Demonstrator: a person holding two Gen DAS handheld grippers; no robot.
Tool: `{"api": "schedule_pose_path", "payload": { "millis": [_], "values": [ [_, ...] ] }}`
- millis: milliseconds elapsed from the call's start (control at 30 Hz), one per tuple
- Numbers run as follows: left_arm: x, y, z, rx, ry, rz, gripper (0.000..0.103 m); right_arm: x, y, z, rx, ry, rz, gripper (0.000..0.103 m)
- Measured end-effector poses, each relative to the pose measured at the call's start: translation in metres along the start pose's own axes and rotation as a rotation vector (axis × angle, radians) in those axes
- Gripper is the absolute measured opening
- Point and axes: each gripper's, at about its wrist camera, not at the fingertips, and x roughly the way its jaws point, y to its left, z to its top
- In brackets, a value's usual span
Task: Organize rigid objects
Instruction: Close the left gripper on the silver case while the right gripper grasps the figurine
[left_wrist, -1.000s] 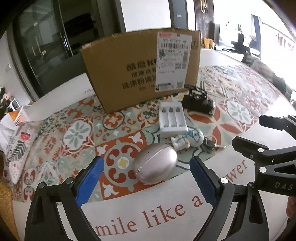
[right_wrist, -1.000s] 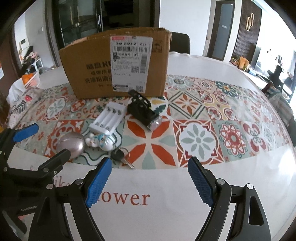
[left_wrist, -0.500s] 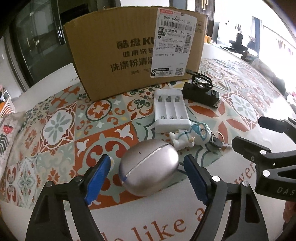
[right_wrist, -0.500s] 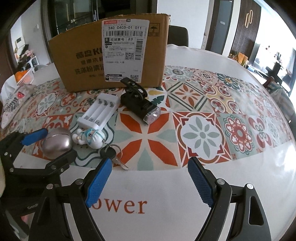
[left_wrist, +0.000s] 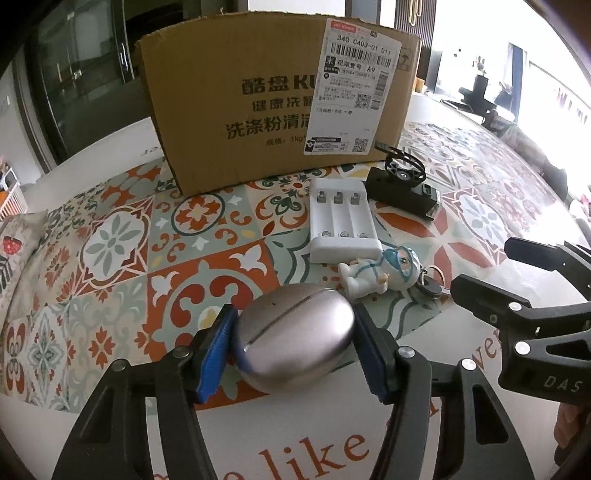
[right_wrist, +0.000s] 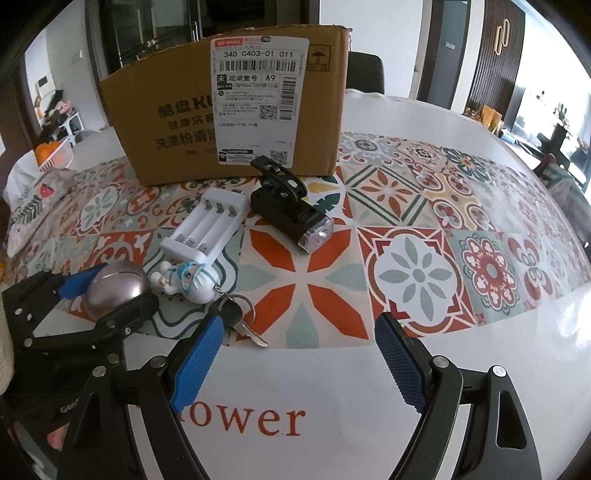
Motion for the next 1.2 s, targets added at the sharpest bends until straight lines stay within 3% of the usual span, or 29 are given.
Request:
{"api": "schedule_pose_path", "payload": {
  "millis": [267,800,1200],
  "values": [
    [-0.024,0.007,0.002,0.002,-0.060,0.046,0.061,-0.008,0.010,0.005,-0.042,-0.046,0.047,0.084],
    [-0.044,0.045,-0.001,-0.055,-0.095,0.120,0.061,0.003,0.054,0.014,-0.119,-0.088,0.133,0.084],
    [-0.029,0.057,-0.003,-0.078,-0.071,0.113,0.061,0.032,0.067,0.017,-0.125,-0.062,0.155,0.065]
  ]
}}
